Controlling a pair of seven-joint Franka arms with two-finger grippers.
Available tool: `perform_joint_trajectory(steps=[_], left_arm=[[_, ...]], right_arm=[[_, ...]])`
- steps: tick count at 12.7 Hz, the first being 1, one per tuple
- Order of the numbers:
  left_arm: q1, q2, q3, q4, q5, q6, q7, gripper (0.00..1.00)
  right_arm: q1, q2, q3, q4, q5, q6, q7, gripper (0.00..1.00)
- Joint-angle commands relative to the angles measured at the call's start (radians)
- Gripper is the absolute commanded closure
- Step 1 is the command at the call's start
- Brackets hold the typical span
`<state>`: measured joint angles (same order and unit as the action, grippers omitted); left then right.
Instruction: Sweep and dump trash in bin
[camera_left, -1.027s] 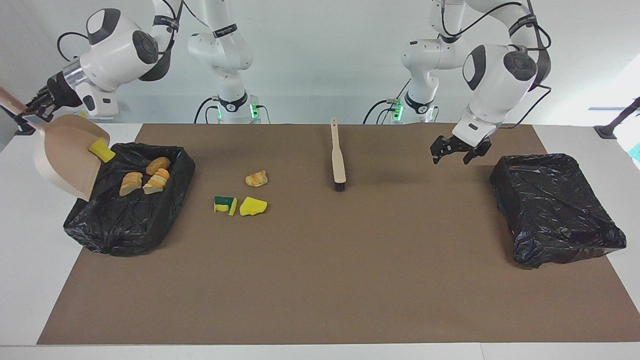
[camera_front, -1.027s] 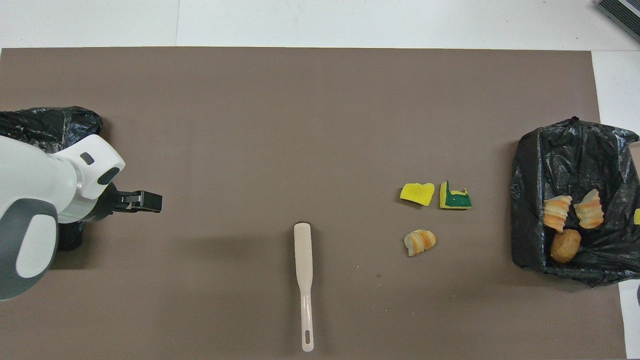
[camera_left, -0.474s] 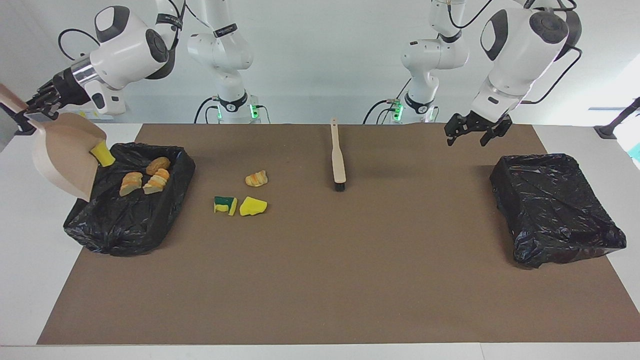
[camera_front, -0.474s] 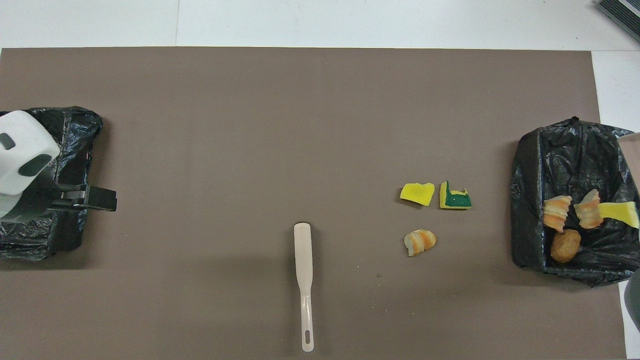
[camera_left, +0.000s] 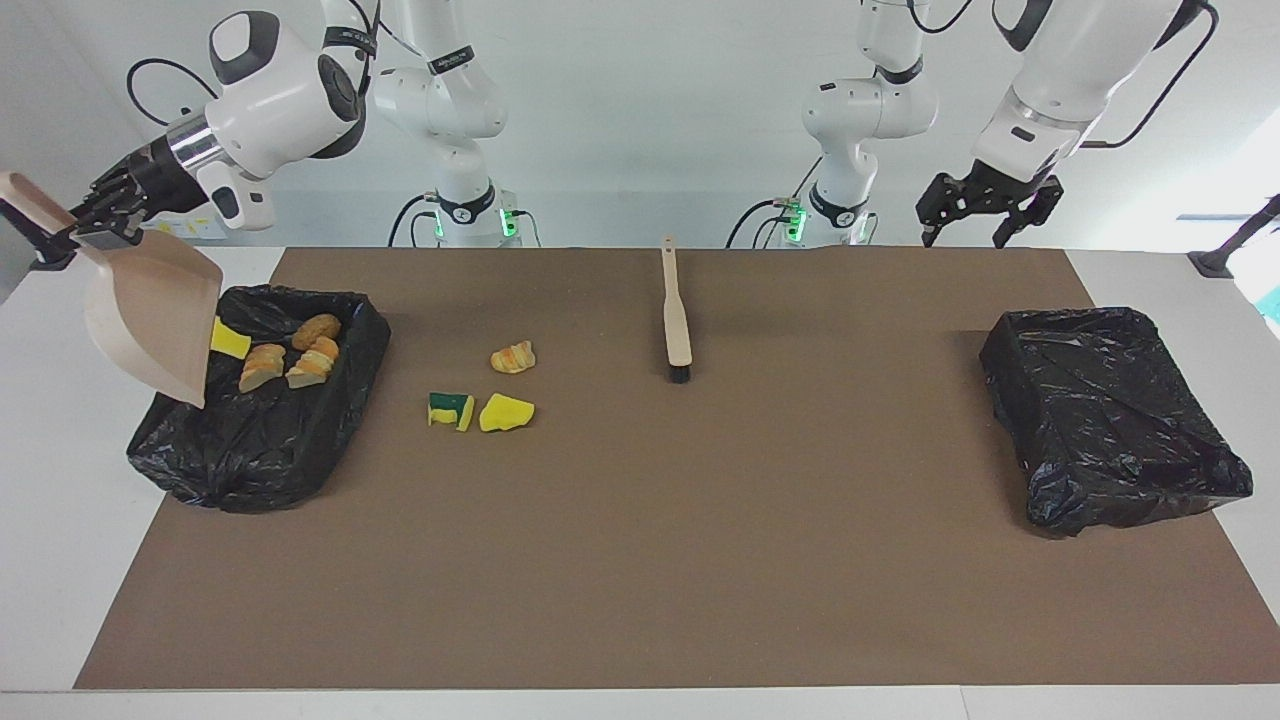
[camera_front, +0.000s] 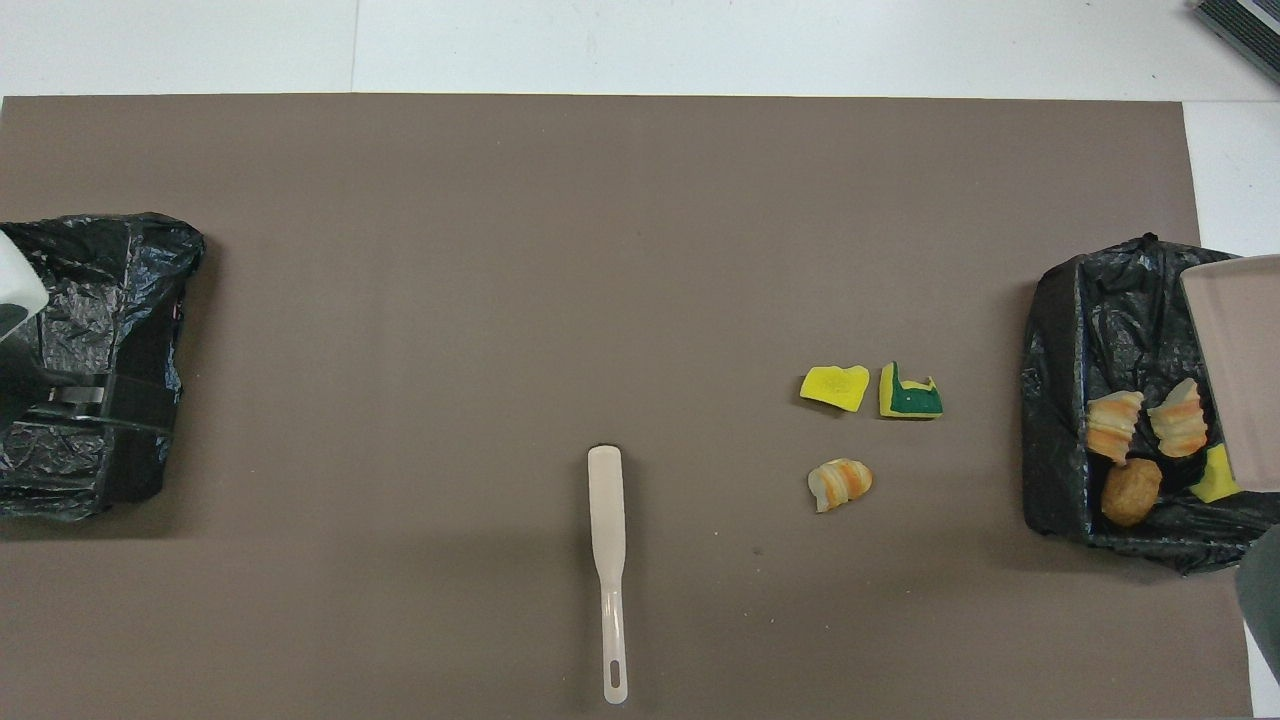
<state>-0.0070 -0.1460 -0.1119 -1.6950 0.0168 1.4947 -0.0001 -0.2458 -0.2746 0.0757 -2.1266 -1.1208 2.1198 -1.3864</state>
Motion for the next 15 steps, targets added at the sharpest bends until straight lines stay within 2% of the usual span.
perform_joint_trajectory(steps=[1,3,6,9,11,13,15], left_arm=[[0.021,0.022,-0.003,0.029,0.015,0.034,0.017,0.00],[0.038,0.010,0.001,0.022,0.011,0.025,0.015,0.00],[0.045,0.009,0.001,0.023,-0.017,0.042,0.014,0.00],[0.048,0.006,0.012,0.028,-0.021,0.065,0.020,0.00],[0.076,-0.024,0.028,0.008,-0.081,0.062,0.025,0.01],[0.076,-0.021,0.026,0.012,-0.083,0.065,0.025,0.00],[0.076,-0.020,0.026,0.014,-0.081,0.062,0.029,0.00]], right_arm=[[-0.003,0.009,0.010,0.028,0.204,-0.034,-0.031,1.00],[-0.007,0.026,0.009,0.040,0.458,-0.043,-0.022,1.00],[-0.001,0.031,0.010,0.042,0.599,-0.087,0.117,1.00],[0.098,0.040,0.013,0.042,0.651,-0.168,0.481,1.00],[0.144,0.067,0.013,0.059,0.755,-0.216,0.686,1.00],[0.186,0.124,0.019,0.134,0.881,-0.286,0.861,1.00],[0.264,0.196,0.021,0.216,0.914,-0.365,1.068,1.00]])
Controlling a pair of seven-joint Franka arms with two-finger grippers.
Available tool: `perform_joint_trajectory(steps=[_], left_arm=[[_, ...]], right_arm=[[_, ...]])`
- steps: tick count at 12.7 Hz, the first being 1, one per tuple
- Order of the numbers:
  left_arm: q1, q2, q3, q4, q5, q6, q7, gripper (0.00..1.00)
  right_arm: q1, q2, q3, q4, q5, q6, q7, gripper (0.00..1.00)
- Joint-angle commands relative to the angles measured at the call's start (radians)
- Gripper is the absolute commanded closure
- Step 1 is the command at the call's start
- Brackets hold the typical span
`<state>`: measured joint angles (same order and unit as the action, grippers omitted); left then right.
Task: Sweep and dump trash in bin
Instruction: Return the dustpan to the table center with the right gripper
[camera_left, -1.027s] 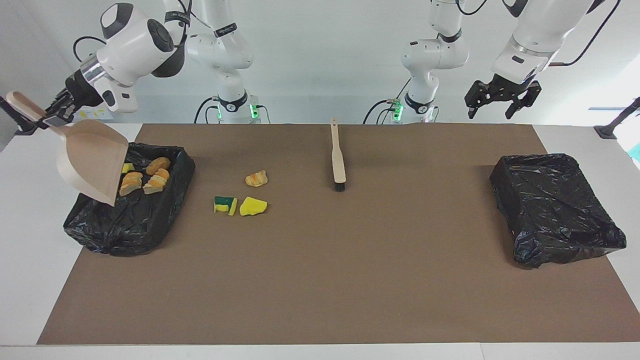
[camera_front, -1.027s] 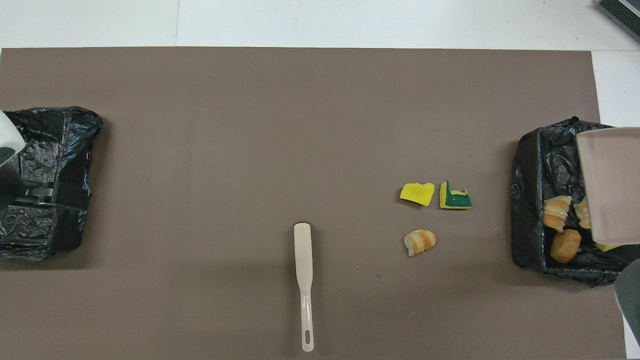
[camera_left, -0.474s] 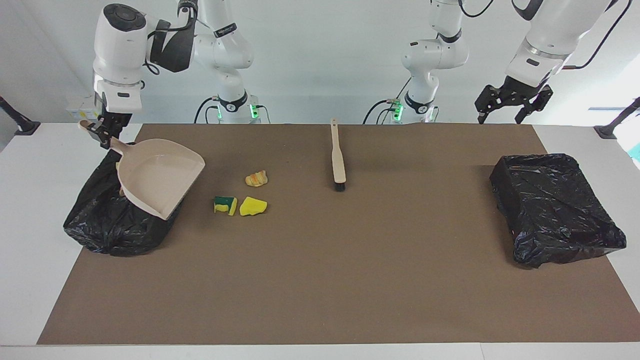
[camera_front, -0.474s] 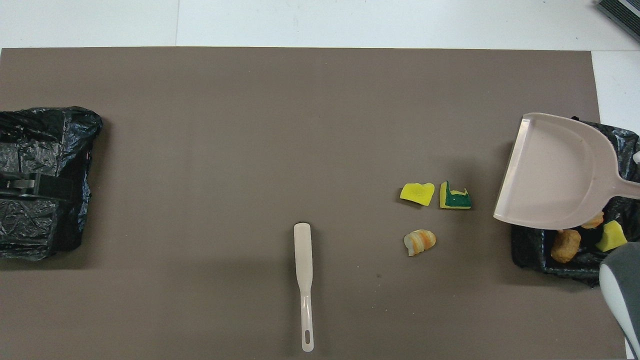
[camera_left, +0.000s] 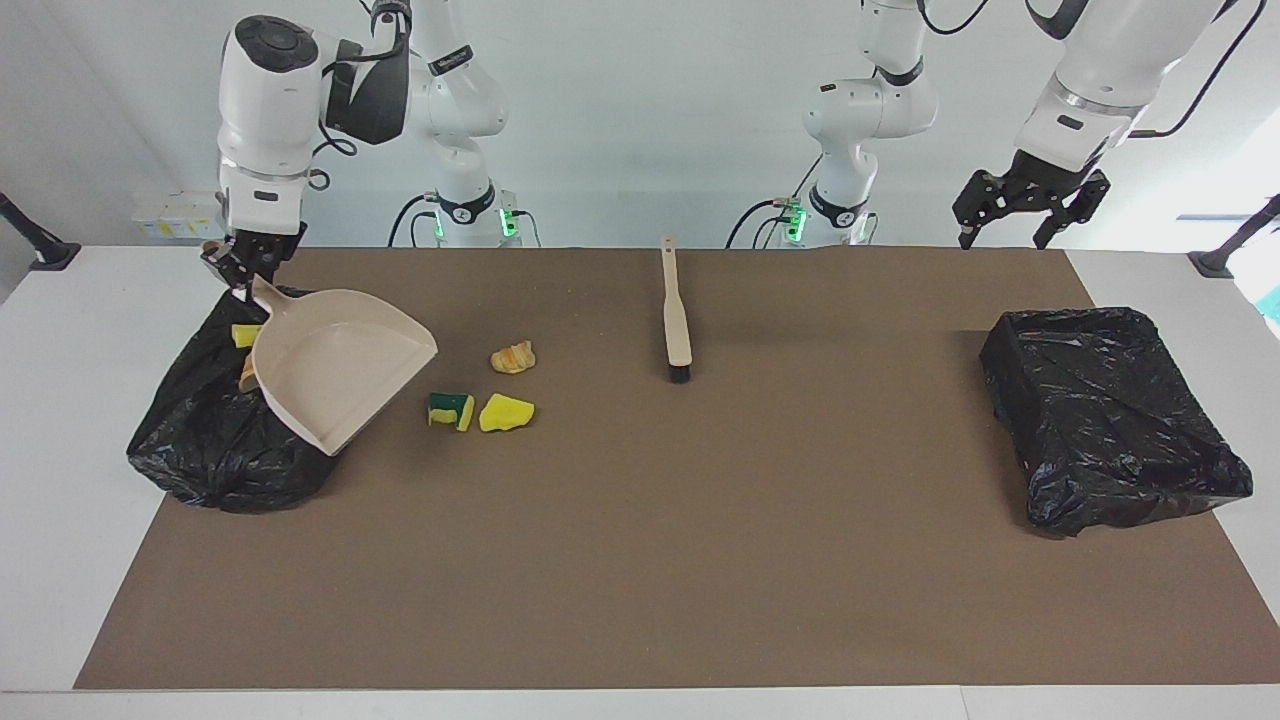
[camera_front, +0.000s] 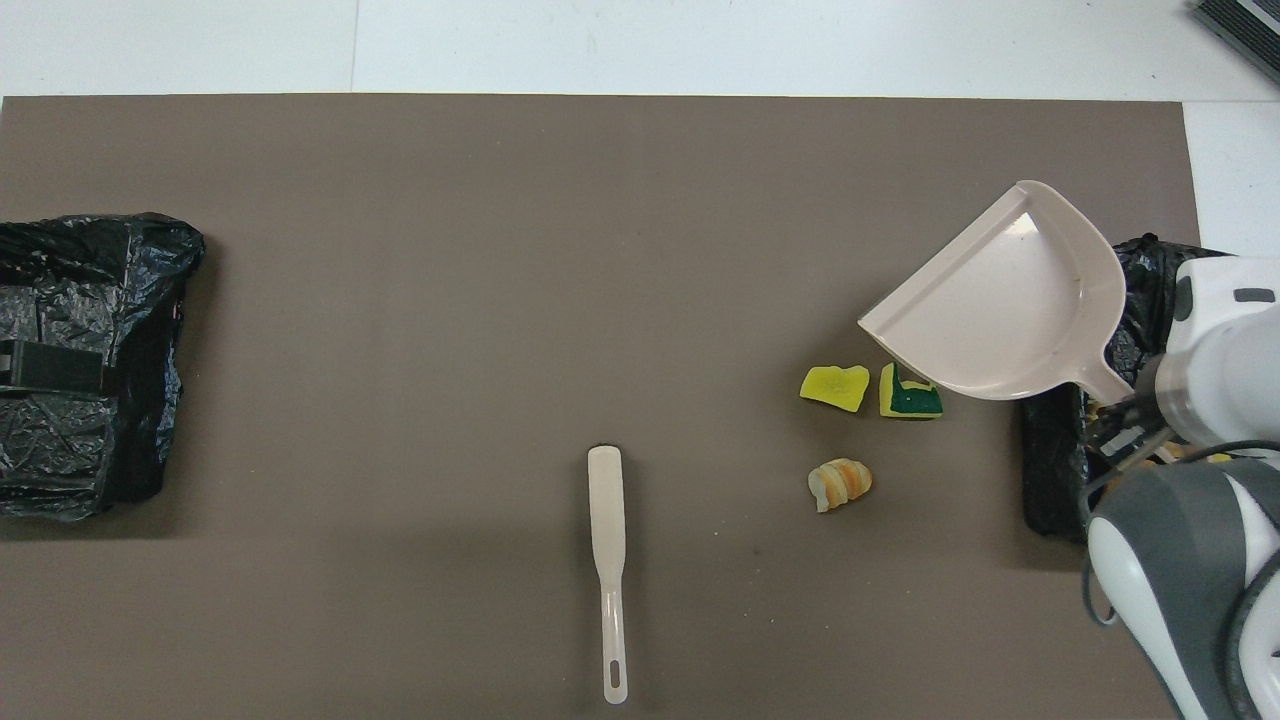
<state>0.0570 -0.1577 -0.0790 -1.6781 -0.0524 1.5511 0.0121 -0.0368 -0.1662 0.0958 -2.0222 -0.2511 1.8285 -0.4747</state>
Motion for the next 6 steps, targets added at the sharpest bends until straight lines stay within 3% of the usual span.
perform_joint_trajectory(steps=[1,3,6], left_arm=[[0.012,-0.008,-0.007,-0.002,-0.012,0.007,0.019,0.00],[0.012,-0.005,-0.007,0.003,-0.008,0.006,0.019,0.00],[0.012,0.000,-0.007,0.012,0.000,0.004,0.012,0.00]], right_arm=[[0.080,0.114,0.001,0.138,0.093,-0.083,0.235,1.00],[0.097,0.141,0.008,0.160,0.220,-0.081,0.364,1.00],[0.219,0.224,0.012,0.218,0.263,-0.069,0.613,1.00]])
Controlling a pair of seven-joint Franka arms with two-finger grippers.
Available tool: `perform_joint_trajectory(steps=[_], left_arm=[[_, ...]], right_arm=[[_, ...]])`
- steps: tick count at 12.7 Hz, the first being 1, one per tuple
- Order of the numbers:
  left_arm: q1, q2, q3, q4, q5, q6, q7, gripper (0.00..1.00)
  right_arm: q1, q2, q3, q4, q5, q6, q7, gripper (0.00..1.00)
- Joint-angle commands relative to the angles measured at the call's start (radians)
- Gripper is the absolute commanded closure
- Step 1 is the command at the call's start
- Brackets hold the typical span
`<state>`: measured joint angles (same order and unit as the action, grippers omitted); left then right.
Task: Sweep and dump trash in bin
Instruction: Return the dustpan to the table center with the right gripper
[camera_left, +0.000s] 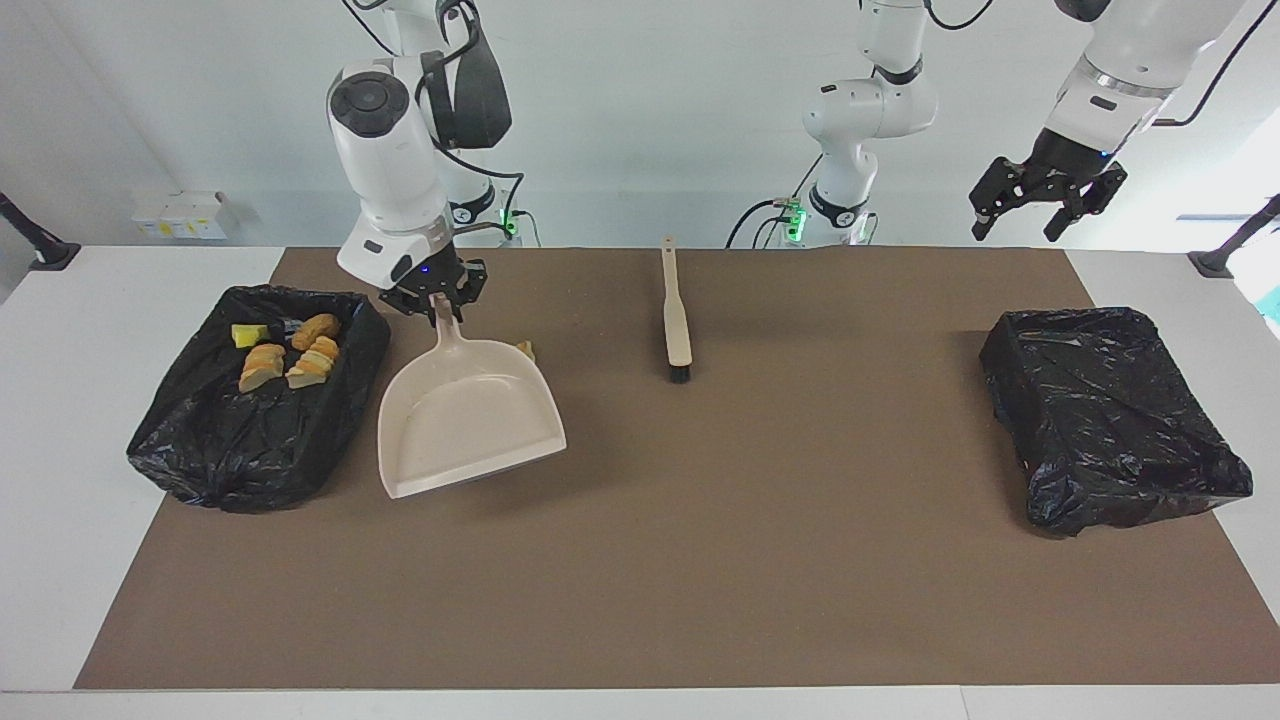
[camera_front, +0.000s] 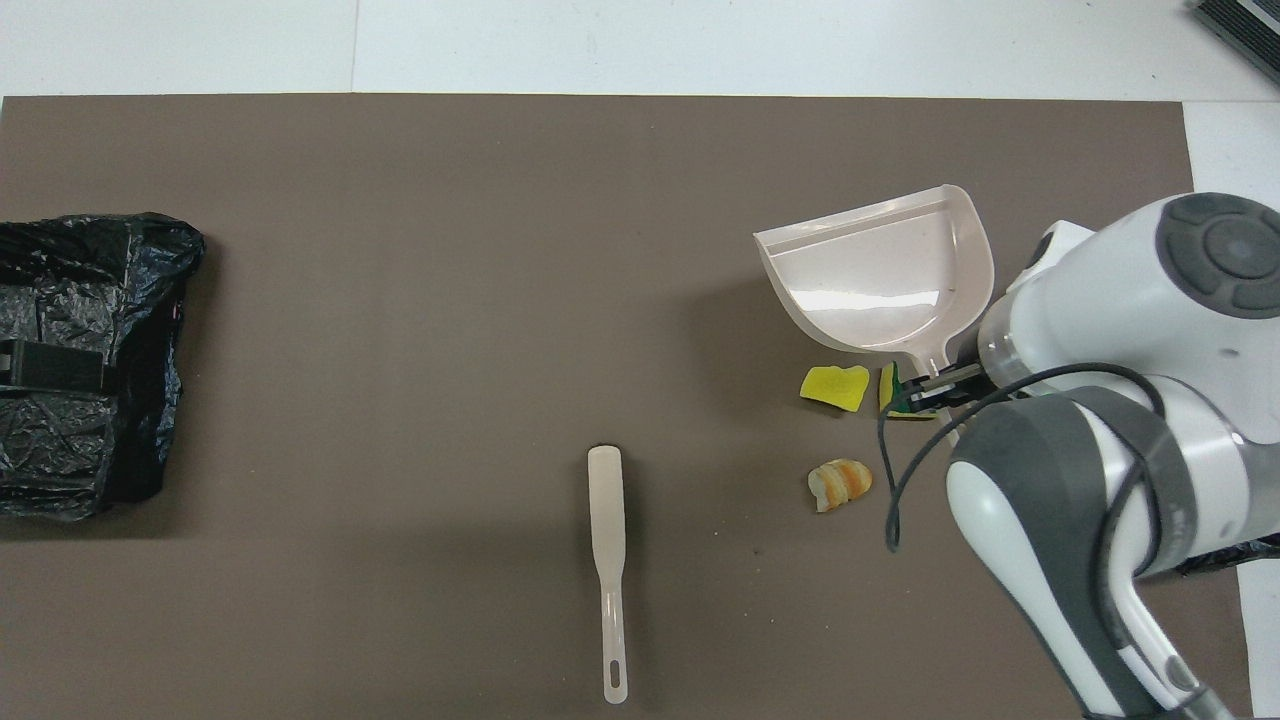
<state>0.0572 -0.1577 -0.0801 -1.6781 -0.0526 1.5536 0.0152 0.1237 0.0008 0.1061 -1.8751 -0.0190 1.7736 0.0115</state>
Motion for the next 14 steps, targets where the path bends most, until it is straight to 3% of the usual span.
perform_joint_trajectory(steps=[1,4,7,11,14], left_arm=[[0.010,0.001,-0.007,0.012,0.003,0.005,0.006,0.00],[-0.005,0.001,-0.006,0.009,0.003,0.003,0.002,0.00],[-0.095,-0.002,0.084,0.006,0.003,-0.009,0.002,0.00],[-0.059,0.009,0.069,0.014,0.005,-0.009,0.003,0.00],[-0.059,0.015,0.069,0.017,0.004,-0.004,0.008,0.00]], right_arm=[[0.104,0.095,0.001,0.100,0.031,-0.011,0.192,1.00],[0.195,0.186,0.001,0.169,0.040,0.000,0.356,1.00],[0.269,0.296,0.001,0.279,0.042,0.020,0.481,1.00],[0.339,0.433,0.001,0.410,0.039,0.050,0.596,1.00],[0.376,0.511,0.000,0.410,0.030,0.136,0.645,1.00]])
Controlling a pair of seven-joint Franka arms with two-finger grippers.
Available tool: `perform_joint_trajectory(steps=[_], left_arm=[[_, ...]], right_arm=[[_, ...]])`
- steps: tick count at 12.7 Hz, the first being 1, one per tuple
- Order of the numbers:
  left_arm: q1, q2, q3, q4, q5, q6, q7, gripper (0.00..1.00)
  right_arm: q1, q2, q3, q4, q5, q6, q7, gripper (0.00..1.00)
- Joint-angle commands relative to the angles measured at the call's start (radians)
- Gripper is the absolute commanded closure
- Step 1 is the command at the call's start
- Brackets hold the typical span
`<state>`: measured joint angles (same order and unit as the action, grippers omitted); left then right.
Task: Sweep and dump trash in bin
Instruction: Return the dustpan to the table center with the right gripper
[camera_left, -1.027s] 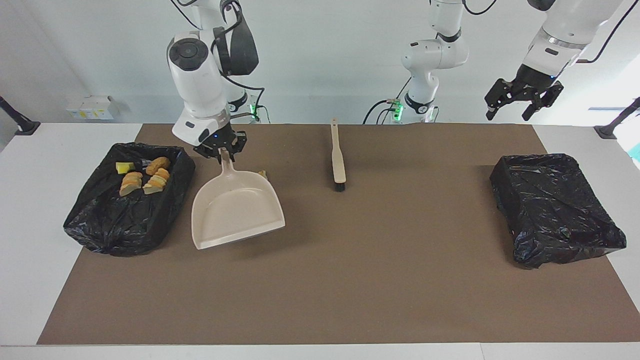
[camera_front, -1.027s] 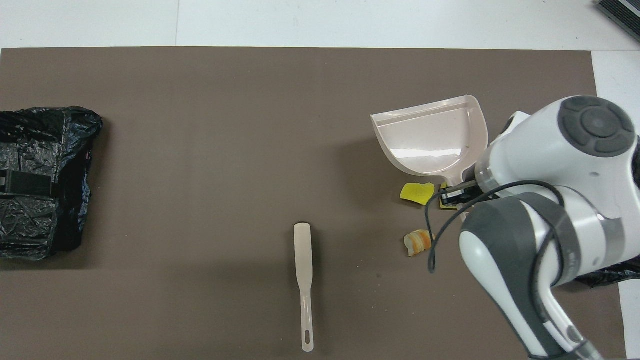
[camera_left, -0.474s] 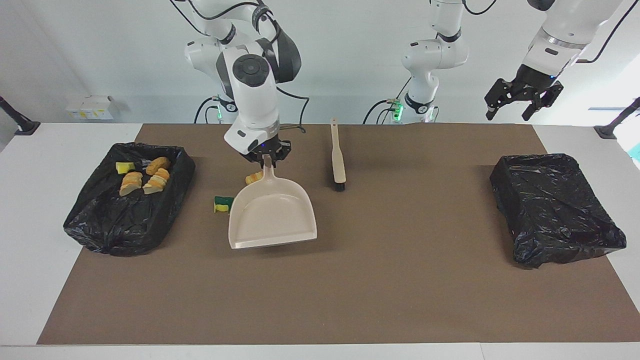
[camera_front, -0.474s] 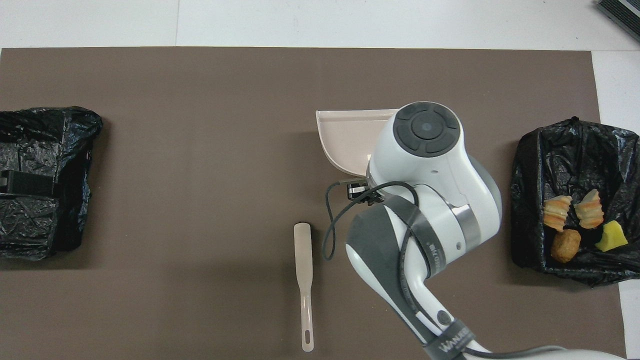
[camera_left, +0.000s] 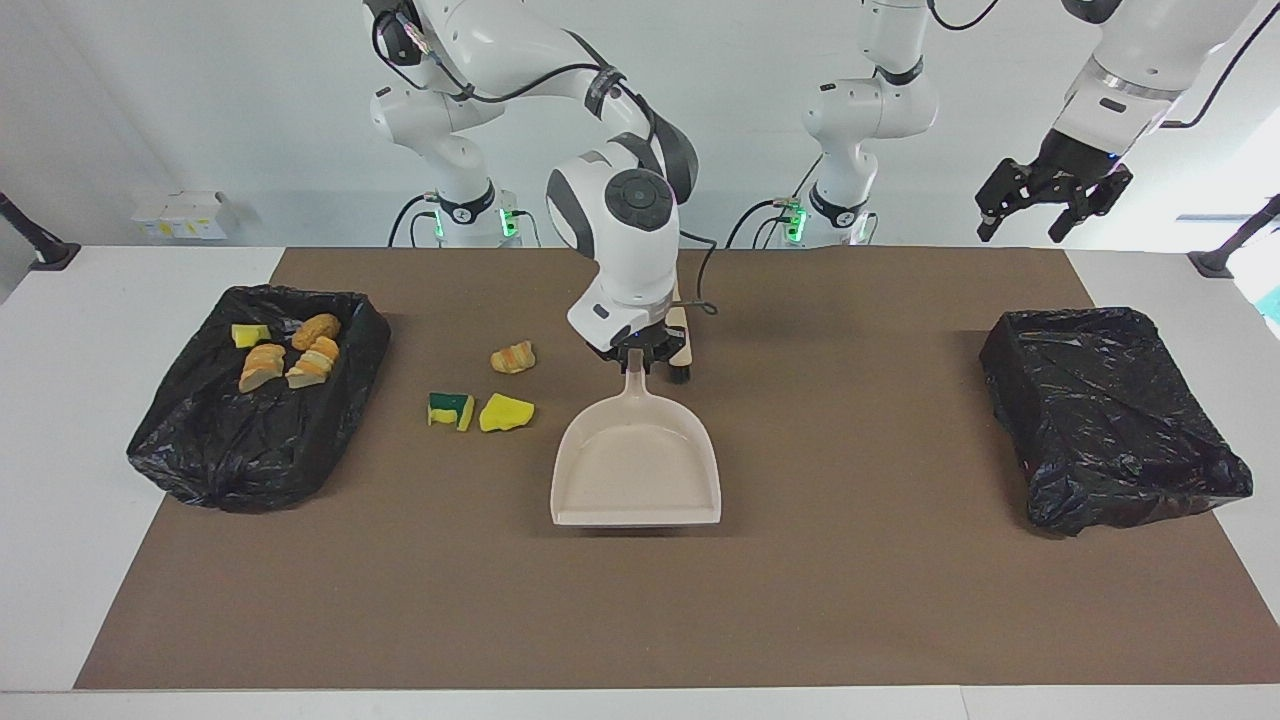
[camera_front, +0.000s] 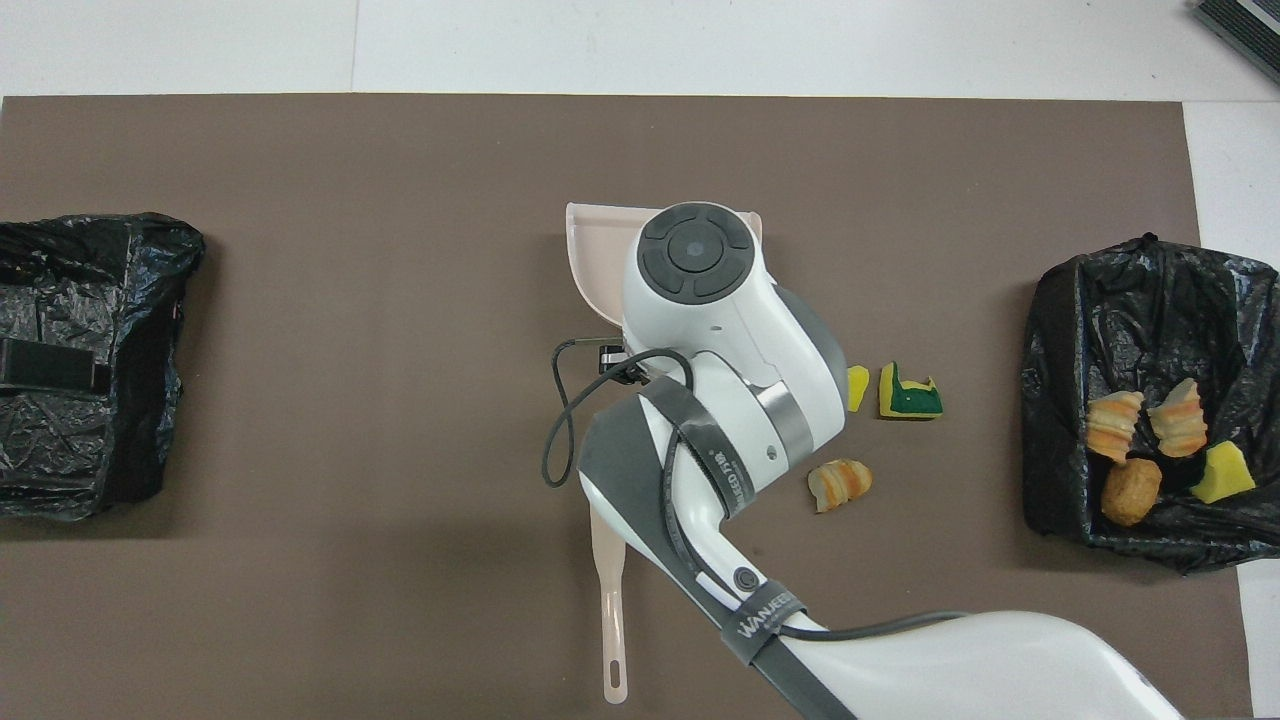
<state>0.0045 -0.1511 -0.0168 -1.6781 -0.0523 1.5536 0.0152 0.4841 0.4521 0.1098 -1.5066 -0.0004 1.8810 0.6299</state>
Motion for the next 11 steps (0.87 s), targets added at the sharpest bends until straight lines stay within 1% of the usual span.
perform_joint_trajectory(steps=[1,3,4,5,7,9,11], left_arm=[[-0.008,0.007,0.006,0.014,0.003,-0.004,0.006,0.00],[-0.005,-0.002,0.008,0.003,0.002,-0.007,0.011,0.00],[-0.005,-0.002,0.008,0.003,0.002,-0.007,0.006,0.00],[-0.005,-0.004,0.008,0.000,0.002,-0.012,0.008,0.00],[-0.005,-0.007,0.011,-0.005,0.002,-0.015,0.009,0.00],[-0.005,-0.011,0.014,-0.005,0.002,-0.047,0.011,0.00],[-0.005,-0.012,0.015,-0.005,0.002,-0.047,0.011,0.00]], right_arm=[[0.019,0.078,-0.004,0.040,0.007,0.047,0.028,1.00],[0.028,0.089,-0.002,0.029,-0.001,0.095,0.028,1.00],[0.027,0.088,-0.004,0.029,0.002,0.098,0.028,0.78],[0.025,0.086,-0.004,0.026,-0.010,0.099,0.030,0.01],[0.030,0.074,-0.002,0.022,-0.018,0.095,0.014,0.00],[0.015,0.060,-0.002,0.019,-0.009,0.077,-0.009,0.00],[0.018,-0.001,-0.002,-0.030,-0.006,0.067,-0.007,0.00]])
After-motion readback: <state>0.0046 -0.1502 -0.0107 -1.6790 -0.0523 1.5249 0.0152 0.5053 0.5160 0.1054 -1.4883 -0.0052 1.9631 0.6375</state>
